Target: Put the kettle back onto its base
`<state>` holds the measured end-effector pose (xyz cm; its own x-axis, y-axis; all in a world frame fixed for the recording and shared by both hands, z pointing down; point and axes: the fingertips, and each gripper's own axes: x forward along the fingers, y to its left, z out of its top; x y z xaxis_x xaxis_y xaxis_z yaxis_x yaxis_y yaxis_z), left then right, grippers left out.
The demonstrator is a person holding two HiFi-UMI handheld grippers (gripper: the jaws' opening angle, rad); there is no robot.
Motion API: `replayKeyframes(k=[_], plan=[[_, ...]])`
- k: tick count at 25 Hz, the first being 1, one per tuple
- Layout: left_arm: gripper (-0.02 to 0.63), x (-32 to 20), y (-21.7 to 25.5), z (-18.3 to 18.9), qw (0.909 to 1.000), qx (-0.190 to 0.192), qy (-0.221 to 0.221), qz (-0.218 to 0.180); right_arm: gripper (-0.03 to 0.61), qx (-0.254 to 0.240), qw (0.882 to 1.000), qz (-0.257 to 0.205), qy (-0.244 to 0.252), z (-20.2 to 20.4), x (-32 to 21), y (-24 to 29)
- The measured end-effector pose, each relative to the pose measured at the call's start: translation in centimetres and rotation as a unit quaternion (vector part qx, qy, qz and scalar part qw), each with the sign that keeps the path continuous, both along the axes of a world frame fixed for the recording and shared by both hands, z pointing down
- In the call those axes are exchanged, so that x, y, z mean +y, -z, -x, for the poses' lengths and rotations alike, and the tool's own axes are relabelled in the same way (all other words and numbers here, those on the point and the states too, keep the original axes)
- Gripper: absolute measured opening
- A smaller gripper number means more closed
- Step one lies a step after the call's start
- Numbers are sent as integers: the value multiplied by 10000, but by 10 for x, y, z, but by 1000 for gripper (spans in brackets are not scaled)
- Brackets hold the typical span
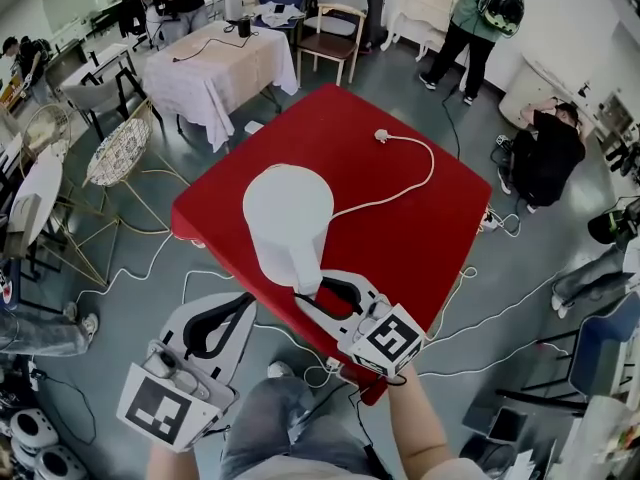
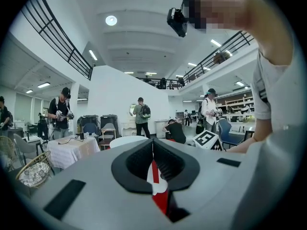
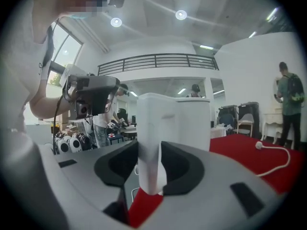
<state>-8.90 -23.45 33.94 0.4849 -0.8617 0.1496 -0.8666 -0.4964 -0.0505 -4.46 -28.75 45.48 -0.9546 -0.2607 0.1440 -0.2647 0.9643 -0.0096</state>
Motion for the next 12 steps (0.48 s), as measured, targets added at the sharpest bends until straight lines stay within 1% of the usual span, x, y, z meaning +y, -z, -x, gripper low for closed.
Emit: replayKeyframes(k=[2, 5, 6, 8, 10, 12], plan=[[11, 0, 5, -3, 10000, -26, 8, -62, 147, 5, 9999, 47, -130, -11, 0, 2], [11, 3, 9, -9, 9999, -54, -39, -75, 146, -123, 9994, 103, -309, -24, 5, 15], [11, 4, 13, -12, 9999, -21, -59, -129, 134, -179, 9991, 108, -356, -27, 8, 21], [11, 6, 20, -20, 9998, 33, -90, -179, 87, -286, 9987, 76, -425, -34, 14, 36], [11, 10, 24, -29, 9997, 58, -133, -186, 26, -387, 9982, 1, -455, -39, 23, 51], [11, 14, 28, -39, 9995, 104, -200, -237, 10, -495, 9976, -74, -471, -45, 31, 68]])
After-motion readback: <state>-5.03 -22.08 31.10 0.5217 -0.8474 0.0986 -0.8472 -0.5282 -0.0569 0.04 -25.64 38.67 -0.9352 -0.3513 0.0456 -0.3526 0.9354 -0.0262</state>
